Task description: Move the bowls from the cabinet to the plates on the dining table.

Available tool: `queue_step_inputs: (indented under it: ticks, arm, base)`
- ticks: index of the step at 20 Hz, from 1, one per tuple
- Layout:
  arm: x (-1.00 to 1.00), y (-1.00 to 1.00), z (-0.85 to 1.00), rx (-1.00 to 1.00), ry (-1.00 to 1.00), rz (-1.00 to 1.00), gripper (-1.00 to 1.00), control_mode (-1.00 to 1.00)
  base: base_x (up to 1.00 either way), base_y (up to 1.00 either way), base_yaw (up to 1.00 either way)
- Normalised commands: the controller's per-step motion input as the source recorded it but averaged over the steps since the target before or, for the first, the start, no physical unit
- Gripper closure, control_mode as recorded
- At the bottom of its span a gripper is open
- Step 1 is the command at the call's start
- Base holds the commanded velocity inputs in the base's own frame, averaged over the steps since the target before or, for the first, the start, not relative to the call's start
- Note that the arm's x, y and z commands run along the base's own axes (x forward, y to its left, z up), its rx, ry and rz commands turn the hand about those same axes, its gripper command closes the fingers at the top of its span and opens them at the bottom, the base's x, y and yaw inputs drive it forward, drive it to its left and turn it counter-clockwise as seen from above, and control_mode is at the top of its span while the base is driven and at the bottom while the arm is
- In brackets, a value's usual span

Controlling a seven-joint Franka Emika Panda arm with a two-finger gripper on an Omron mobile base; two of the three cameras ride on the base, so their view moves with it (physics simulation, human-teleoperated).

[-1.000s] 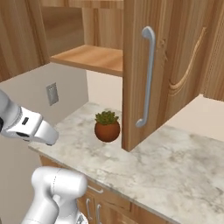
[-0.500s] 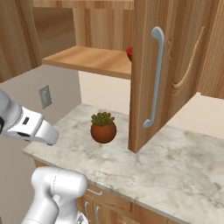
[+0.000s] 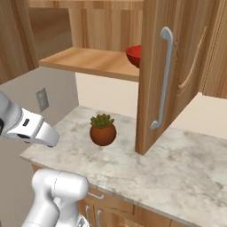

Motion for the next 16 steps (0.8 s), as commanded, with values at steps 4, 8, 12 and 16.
queue_step_inputs:
  ticks: [4,8,12,16]
  arm:
    - [0.0,0.0,0.0,0.0,0.0,0.0,-1.0,1.0]
    - [0.0,0.0,0.0,0.0,0.0,0.0,-1.0,1.0]
    - [0.0,0.0,0.0,0.0,0.0,0.0,-1.0,1.0]
    - [0.0,0.0,0.0,0.0,0.0,0.0,-1.0,1.0]
  base:
    - [-0.06,0.22,0.05]
    - [-0.44,0.31,0.02]
    - [0.57,0.04,0.0]
    - [0.99,0.0,-0.01]
